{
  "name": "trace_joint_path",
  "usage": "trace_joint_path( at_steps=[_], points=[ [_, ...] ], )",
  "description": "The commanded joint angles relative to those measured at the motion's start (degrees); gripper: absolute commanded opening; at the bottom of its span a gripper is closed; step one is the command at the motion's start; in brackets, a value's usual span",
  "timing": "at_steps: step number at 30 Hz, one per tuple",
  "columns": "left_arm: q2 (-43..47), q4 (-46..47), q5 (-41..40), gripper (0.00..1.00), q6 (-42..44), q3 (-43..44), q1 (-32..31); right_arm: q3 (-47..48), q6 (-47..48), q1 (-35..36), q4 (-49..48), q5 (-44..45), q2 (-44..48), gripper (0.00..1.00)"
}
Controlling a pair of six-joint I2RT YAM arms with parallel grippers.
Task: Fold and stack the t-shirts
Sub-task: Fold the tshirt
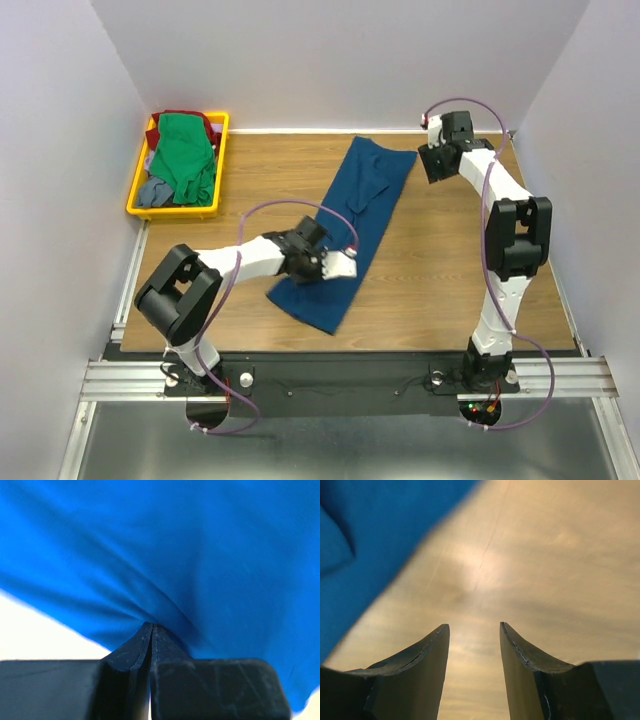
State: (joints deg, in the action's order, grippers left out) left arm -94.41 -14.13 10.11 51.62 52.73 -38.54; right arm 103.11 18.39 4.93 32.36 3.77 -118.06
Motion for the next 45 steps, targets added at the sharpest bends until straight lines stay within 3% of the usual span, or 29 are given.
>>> trace_joint_path(
  at_steps=[1, 4, 8, 11, 17, 25, 32, 37, 45],
  points=[
    [1.9, -11.6, 9.7, 0.12, -7.7, 1.1, -8.9, -3.9, -4.9, -1.2, 5.3, -11.0, 3.7, 0.50],
    [1.1, -13.9, 15.2, 0.14, -12.7, 8.2, -14.1, -5.1, -8.5, -1.2, 7.1, -18.4, 3.5, 0.49],
    [0.9, -14.6, 19.7, 0.15, -17.3, 11.1, -14.5, -3.7, -11.2, -1.2, 8.2, -29.1, 0.4, 0.46],
    [4.2, -12.5, 20.5, 0.17, -19.0, 8.8, -12.4, -1.1, -13.4, -1.1, 8.5, -37.1, -3.0, 0.43],
    [12.6, -6.4, 24.1, 0.20, -21.8, 3.8, -4.4, 2.5, -16.5, 1.5, 8.3, -43.6, -8.7, 0.43],
    [13.8, -0.3, 25.7, 0.21, -25.2, 2.6, 2.3, 9.8, -21.0, 3.4, 7.1, -43.4, -17.5, 0.39],
    [12.3, 2.3, 28.2, 0.21, -28.3, 2.6, 7.0, 16.8, -25.6, 3.7, 6.9, -35.6, -26.9, 0.33],
    [10.4, 4.6, 28.6, 0.21, -28.4, 2.9, 10.3, 27.1, -29.1, 3.6, 6.6, -32.3, -34.6, 0.33],
    [0.6, 6.3, 24.7, 0.21, -29.4, 11.7, 13.9, 35.2, -31.5, 3.7, 4.3, -28.0, -39.7, 0.34]
  ],
)
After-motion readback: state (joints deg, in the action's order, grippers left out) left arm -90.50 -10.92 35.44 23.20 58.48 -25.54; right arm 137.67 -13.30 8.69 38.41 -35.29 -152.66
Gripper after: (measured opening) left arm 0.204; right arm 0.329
